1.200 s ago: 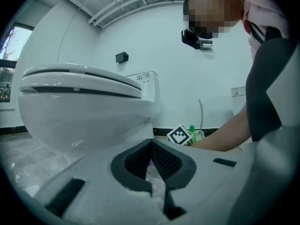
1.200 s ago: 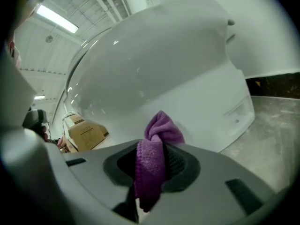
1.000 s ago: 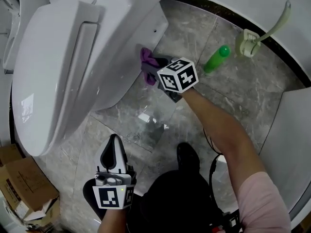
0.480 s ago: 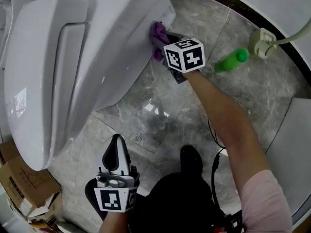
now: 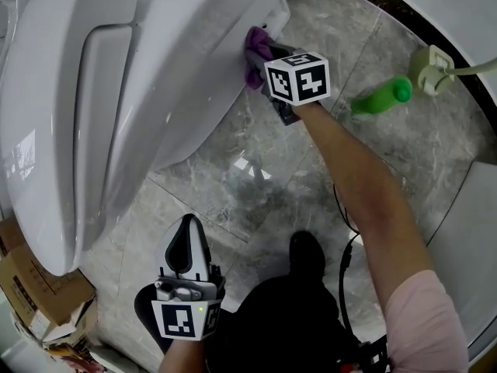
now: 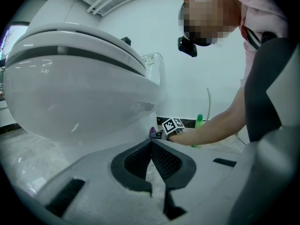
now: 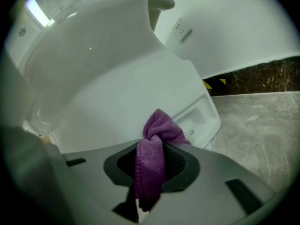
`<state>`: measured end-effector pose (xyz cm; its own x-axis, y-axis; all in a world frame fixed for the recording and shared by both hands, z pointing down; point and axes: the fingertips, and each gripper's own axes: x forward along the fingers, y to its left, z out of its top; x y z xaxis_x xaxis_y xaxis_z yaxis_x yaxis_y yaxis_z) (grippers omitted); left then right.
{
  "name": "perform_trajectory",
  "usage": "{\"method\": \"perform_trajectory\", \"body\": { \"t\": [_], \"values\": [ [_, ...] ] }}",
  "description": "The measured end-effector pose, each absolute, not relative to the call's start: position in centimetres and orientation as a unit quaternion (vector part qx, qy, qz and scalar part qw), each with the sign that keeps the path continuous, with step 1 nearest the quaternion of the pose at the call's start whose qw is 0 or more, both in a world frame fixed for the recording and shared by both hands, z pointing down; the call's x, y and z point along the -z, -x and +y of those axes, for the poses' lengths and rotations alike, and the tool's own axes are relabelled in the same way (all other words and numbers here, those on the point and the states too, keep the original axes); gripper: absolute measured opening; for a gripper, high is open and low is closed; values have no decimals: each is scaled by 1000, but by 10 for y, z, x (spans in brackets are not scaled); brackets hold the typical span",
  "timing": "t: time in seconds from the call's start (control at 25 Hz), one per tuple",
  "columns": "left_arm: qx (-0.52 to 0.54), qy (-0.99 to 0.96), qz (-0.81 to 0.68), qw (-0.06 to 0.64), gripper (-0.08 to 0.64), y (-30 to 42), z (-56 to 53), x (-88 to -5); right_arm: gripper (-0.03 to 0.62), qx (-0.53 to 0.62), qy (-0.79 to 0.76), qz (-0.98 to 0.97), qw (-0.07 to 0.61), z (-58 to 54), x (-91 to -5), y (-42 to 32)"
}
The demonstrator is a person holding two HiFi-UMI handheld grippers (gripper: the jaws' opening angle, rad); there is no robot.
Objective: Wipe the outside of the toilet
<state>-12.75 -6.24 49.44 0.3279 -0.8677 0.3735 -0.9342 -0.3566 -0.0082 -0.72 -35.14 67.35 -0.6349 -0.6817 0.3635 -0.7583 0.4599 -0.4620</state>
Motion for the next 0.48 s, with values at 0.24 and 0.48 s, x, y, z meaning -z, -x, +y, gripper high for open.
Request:
{"method": "perform_trajectory", "body": {
  "t": [0.24, 0.48],
  "values": [
    [-156, -811, -555, 102, 8, 124, -61, -490, 77, -303, -412, -856, 71, -338, -676, 20],
    [-154, -811, -555, 104, 8, 127, -59, -490, 77, -312, -390, -863, 81, -321, -681, 38]
  ]
}}
